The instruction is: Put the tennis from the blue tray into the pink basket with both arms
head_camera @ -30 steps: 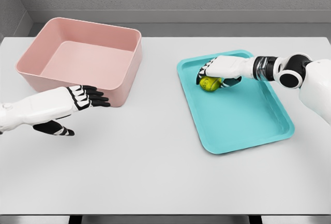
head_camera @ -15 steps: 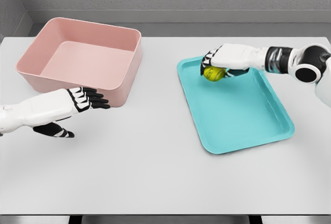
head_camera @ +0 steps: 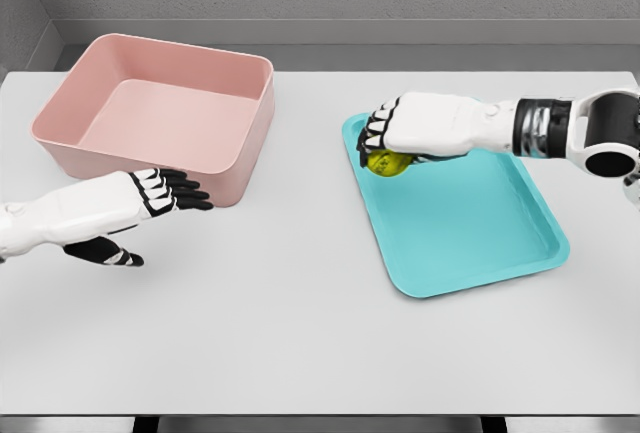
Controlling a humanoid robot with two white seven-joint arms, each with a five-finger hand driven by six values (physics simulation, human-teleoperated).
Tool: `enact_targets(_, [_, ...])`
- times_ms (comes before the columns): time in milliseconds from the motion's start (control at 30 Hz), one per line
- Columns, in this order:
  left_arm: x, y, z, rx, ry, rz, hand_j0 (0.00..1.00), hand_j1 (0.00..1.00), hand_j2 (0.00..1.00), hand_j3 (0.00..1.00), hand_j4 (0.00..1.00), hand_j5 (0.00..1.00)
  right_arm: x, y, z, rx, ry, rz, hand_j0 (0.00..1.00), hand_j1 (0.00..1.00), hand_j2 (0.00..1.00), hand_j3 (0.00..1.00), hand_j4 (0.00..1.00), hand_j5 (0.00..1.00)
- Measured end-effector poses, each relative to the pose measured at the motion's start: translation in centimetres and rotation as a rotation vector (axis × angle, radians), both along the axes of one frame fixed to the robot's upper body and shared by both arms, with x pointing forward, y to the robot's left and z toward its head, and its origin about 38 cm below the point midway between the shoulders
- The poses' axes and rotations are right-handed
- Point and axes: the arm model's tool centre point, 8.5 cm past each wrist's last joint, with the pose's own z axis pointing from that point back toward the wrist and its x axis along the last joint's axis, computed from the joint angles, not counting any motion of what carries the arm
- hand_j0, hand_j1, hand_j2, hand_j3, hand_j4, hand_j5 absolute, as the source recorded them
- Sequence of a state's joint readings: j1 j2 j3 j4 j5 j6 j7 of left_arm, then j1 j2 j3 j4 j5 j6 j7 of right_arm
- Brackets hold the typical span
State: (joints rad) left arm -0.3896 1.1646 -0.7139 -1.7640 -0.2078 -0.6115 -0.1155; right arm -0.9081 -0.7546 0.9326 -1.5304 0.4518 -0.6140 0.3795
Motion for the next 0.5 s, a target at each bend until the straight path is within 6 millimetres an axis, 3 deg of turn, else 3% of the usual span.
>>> enact_targets(500, [-0.1, 0.0, -0.2, 0.000, 0.008, 0.000, 1.00, 1.00, 1.00, 1.00, 1.00, 1.00, -1.8, 2.5, 0.6, 0.027, -0.016, 0.088, 0.58, 0.58, 0.58, 0.58, 0.58, 0.58])
